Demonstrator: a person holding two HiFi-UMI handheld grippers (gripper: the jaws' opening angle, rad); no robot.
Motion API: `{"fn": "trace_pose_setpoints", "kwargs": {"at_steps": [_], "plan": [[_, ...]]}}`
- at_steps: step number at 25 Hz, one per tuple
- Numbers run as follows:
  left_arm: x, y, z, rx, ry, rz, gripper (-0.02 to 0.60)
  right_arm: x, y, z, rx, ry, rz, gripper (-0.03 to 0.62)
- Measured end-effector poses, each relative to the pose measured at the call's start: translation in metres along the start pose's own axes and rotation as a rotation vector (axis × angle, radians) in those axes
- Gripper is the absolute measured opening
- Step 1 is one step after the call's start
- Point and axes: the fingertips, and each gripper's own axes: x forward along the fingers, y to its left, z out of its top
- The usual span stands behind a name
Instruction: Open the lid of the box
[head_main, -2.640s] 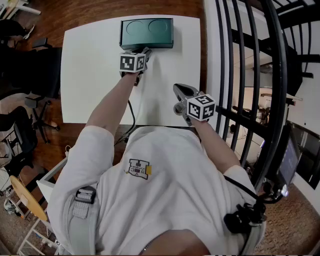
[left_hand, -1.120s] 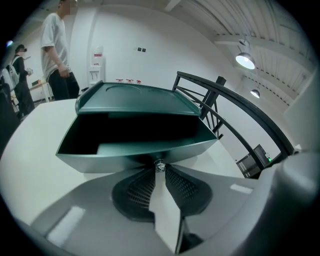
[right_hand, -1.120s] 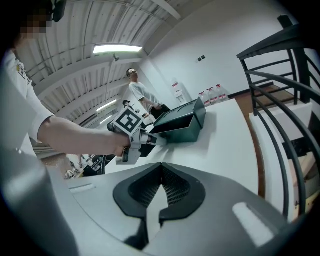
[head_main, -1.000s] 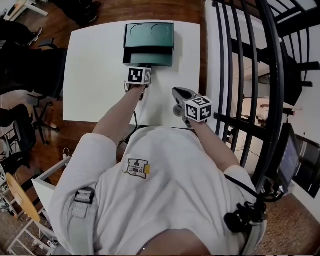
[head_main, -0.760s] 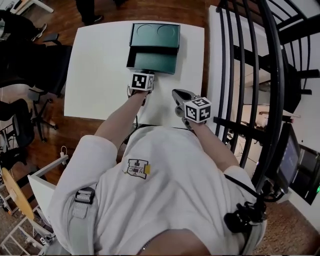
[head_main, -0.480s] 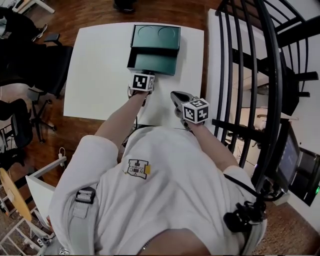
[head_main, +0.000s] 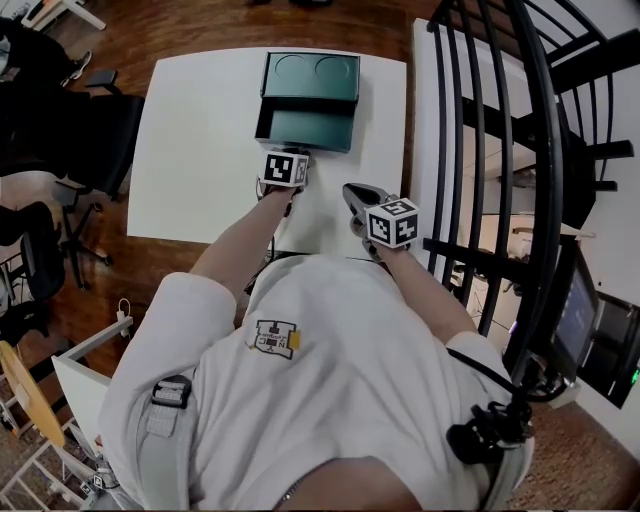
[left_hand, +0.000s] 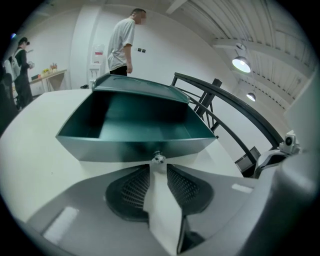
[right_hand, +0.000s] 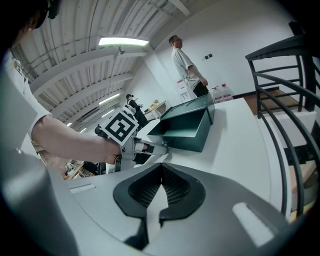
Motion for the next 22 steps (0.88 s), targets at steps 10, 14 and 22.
{"fn": "trace_pose_setpoints", "kwargs": {"at_steps": [10, 14, 22], "plan": [[-0.107, 0.005, -0.054, -0.184, -0.225, -0.266, 0.106, 0.016, 0.033, -0.017, 0.041, -0.008, 0.020, 0.000], [-0.133, 0.028, -0.082, -0.185, -0.235, -0.284, 0.000, 0.029, 0.052, -0.037, 0.063, 0.015, 0.033, 0.000], [-0.135, 0.038, -0.110, -0.142, -0.224, -0.411, 0.000, 0.049, 0.072, -0.064, 0.081, 0.028, -0.001, 0.000]]}}
